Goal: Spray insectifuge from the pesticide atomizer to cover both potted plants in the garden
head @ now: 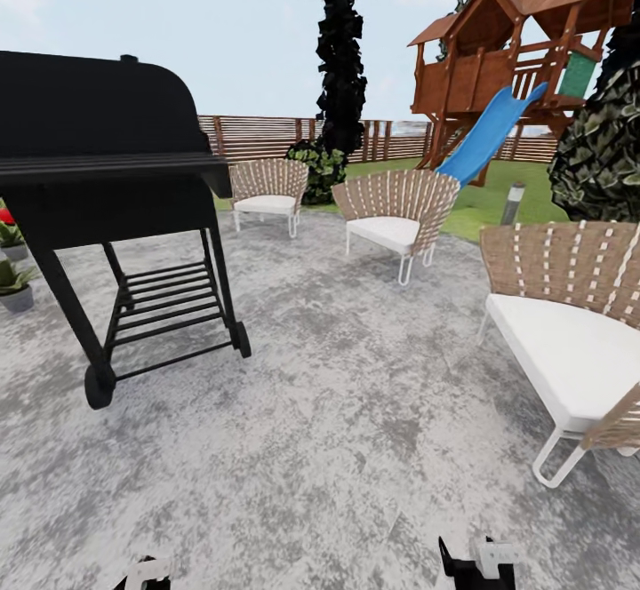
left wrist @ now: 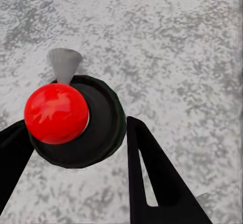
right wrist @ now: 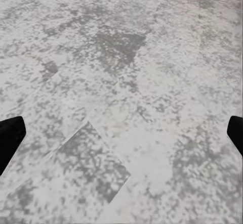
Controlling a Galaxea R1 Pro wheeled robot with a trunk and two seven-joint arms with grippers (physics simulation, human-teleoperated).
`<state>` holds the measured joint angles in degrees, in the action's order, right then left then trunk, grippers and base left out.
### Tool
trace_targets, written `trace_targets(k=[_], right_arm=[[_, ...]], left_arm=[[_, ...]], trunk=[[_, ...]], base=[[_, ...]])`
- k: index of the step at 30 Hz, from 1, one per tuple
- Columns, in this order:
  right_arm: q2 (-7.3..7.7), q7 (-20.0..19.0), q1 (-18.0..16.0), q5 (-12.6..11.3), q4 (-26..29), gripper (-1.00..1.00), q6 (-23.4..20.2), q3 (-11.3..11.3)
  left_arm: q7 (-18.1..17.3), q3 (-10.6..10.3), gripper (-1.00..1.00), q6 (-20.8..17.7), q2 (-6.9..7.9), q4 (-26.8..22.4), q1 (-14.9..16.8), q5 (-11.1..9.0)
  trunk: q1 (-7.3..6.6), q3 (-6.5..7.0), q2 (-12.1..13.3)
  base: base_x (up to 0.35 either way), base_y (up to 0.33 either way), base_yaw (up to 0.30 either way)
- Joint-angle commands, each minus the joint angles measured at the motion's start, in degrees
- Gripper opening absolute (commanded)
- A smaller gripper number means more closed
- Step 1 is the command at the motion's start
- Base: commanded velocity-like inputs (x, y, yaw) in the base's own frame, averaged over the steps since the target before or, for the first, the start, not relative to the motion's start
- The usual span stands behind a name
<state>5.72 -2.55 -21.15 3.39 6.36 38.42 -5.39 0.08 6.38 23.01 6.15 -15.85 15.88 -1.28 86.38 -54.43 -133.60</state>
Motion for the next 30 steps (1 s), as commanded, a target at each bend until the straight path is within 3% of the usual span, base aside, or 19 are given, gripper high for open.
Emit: trace_targets(k=[1, 30], right_arm=[[-0.01, -0.26, -0.03, 0.35, -0.05, 1.0, 0.16, -0.5], [-0.01, -0.26, -0.03, 0.39, -0.12, 1.0, 0.16, -0.5]], left_arm=[[0.01, 0.04, -1.0, 0.19, 0.0, 0.03, 0.03, -0.13], [0.01, 0.04, -1.0, 0.19, 0.0, 0.08, 0.03, -0.13]], trunk=[[0.02, -0.05, -0.02], [0.02, -0.05, -0.02]], base=[[0.335, -0.153, 0.0], [0.334, -0.103, 0.0]])
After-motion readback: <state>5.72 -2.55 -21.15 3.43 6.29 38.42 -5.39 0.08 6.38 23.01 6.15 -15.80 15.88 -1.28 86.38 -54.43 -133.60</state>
